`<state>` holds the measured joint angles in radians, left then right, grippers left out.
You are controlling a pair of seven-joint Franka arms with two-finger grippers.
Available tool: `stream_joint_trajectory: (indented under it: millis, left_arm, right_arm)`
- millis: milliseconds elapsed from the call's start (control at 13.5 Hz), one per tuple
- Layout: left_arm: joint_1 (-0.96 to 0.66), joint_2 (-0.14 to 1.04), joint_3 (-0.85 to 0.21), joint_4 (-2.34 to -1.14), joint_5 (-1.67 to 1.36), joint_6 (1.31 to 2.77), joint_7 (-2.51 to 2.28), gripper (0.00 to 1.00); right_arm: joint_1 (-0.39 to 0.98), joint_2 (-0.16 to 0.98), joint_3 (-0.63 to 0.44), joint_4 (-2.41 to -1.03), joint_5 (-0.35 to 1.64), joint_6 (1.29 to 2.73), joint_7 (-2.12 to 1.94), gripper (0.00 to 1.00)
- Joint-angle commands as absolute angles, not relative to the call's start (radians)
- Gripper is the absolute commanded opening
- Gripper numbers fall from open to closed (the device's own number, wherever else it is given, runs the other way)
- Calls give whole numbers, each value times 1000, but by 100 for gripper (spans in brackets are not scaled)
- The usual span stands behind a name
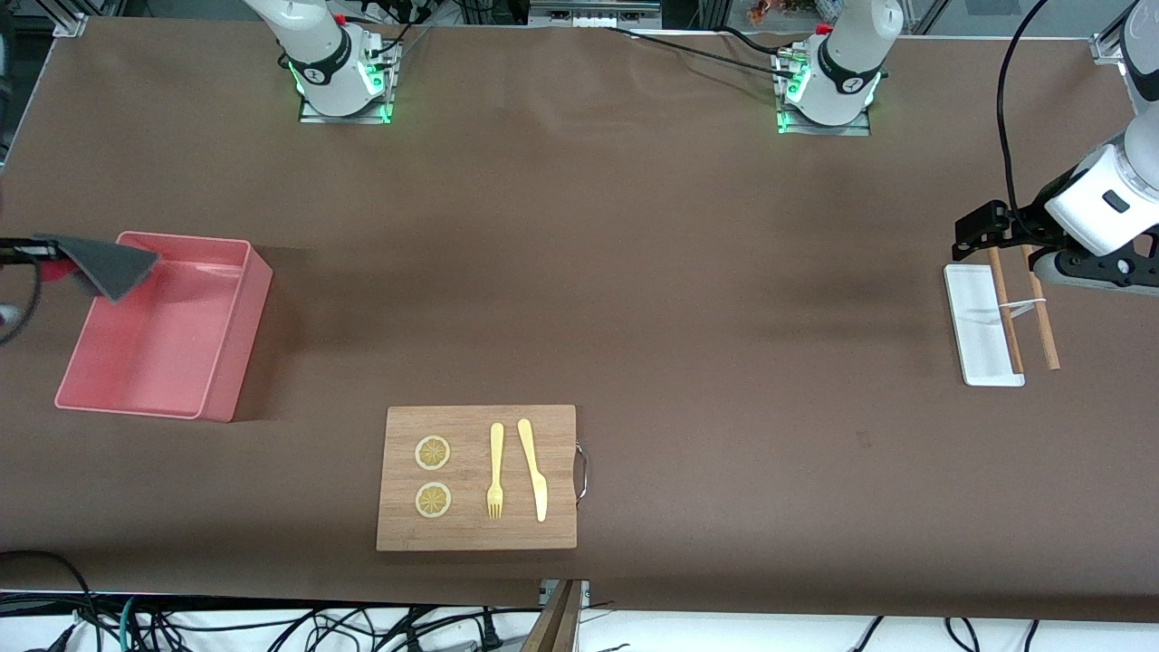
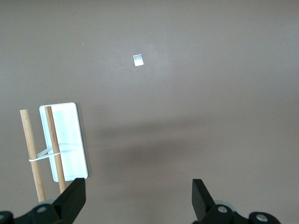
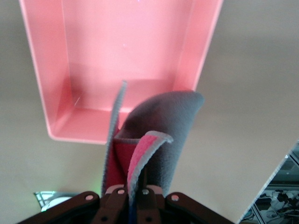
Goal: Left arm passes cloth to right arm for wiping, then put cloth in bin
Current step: 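Move the cloth over the pink bin with the right gripper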
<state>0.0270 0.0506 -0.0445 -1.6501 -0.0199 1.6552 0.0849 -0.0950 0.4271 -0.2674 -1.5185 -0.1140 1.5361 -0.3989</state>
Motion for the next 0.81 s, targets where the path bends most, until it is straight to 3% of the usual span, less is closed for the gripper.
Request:
stream_joint_trajectory:
  millis: [0,296,666,740]
  left_arm:
    - [28,58,-49,-1625,-5,1643,92,100]
    - [29,66,-48,-1608,-6,1641,86,100]
    - [29,66,-48,-1606,-5,1638,86,100]
    - [29,66,-49,-1606,-5,1635,86,100]
  right_arm:
    - [-89,454,-265,-1597,-81,1642,-370,0]
    - [-81,537,-262,-1672,-31,1845,-367,0]
    - [-66,620,-262,-1678,34,1968,-368,0]
    - [-66,623,-262,-1677,37,1967,-367,4]
